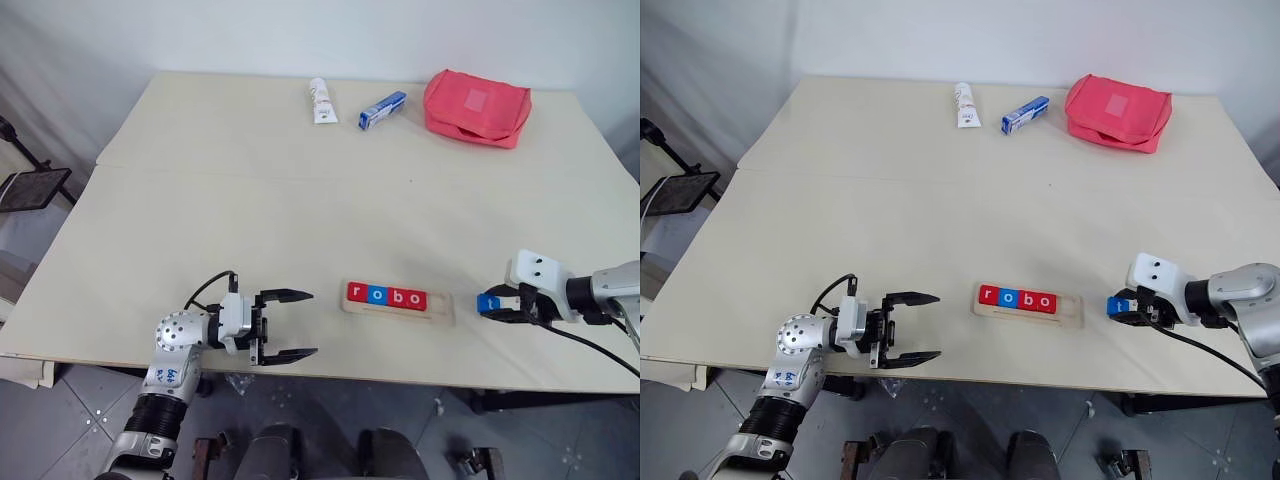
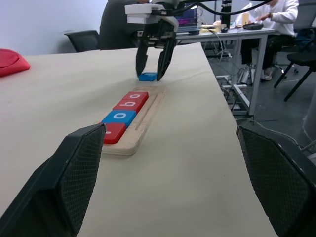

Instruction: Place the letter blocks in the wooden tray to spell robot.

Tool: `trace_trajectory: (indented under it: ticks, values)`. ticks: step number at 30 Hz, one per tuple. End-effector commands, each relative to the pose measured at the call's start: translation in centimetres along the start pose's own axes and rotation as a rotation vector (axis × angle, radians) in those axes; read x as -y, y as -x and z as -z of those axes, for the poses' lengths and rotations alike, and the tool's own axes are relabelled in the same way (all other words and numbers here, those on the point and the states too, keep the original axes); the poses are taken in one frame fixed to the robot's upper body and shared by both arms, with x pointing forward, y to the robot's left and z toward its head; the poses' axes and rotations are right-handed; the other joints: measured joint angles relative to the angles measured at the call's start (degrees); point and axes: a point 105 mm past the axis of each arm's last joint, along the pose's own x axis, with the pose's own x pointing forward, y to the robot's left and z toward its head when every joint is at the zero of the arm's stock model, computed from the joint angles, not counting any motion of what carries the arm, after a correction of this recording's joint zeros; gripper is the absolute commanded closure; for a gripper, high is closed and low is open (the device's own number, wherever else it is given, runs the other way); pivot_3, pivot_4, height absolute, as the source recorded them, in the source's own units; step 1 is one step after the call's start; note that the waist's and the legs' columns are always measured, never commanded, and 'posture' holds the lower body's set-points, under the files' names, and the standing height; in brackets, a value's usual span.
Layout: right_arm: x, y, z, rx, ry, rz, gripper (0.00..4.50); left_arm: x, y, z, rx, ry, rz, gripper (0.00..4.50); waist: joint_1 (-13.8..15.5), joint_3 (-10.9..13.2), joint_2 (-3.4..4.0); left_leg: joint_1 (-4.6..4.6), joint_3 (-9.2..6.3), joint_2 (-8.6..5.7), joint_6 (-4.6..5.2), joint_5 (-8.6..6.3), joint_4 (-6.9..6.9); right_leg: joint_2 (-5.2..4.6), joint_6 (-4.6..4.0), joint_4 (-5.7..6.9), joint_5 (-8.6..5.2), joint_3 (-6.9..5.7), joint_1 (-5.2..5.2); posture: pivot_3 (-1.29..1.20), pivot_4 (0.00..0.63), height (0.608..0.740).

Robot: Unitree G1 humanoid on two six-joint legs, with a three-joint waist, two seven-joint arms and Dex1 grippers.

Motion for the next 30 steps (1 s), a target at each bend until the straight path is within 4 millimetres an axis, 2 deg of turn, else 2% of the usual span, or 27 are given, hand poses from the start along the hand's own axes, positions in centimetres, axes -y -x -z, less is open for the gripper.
trace_trajectory:
  ticks: [1,4,9,14,21,30]
  values:
    - [0.1,0.3,0.1,-0.015,0.004,0.022,3.04,-0.1,-0.2,-0.6,0.013,-0.031,0.001,0.0,0.0,0.0,0.0,0.0,0.0,0.0,0.0,0.0,0.0,0.0,0.0,0.0,0.0,0.0,0.01,0.0,0.15,0.74]
    - [0.2,0.8,-1.1,0.014,-0.003,0.038,3.04,-0.2,-0.3,-0.6,0.015,-0.032,0.006,0.0,0.01,0.0,0.0,-0.01,0.0,0.0,0.0,0.0,0.0,0.0,0.0,0.0,0.0,-0.02,-0.01,0.0,0.15,0.74]
    - [-0.7,1.9,-3.7,0.03,0.03,-0.005,3.04,-0.1,-0.5,-0.5,0.021,-0.029,0.021,0.0,0.03,0.0,0.01,-0.02,0.0,-0.01,0.0,0.0,0.0,-0.02,0.0,0.0,0.0,-0.01,-0.04,0.0,0.15,0.74]
    - [-2.2,1.1,-6.7,0.079,0.046,-0.059,3.04,-0.1,-0.8,-0.5,0.028,-0.025,0.032,0.0,0.05,0.0,0.0,-0.02,-0.03,0.0,-0.01,0.0,0.0,-0.02,0.0,0.0,0.0,0.0,-0.03,0.0,0.15,0.74]
    - [-2.1,-0.8,-6.9,0.069,0.062,-0.077,3.04,0.0,-1.1,-0.5,0.035,-0.027,0.035,0.0,0.25,0.0,0.0,-0.04,-0.04,-0.05,0.0,0.0,0.0,-0.05,0.0,0.0,0.0,0.0,-0.05,0.0,0.15,0.74]
    - [-1.9,-2.2,-7.3,0.091,0.061,-0.099,3.04,0.3,-0.6,-0.4,0.025,-0.025,0.015,0.0,-0.02,0.0,0.0,-0.04,-0.04,-0.04,0.0,0.0,-0.01,-0.05,0.0,0.03,0.0,-0.05,-0.06,0.0,0.15,0.74]
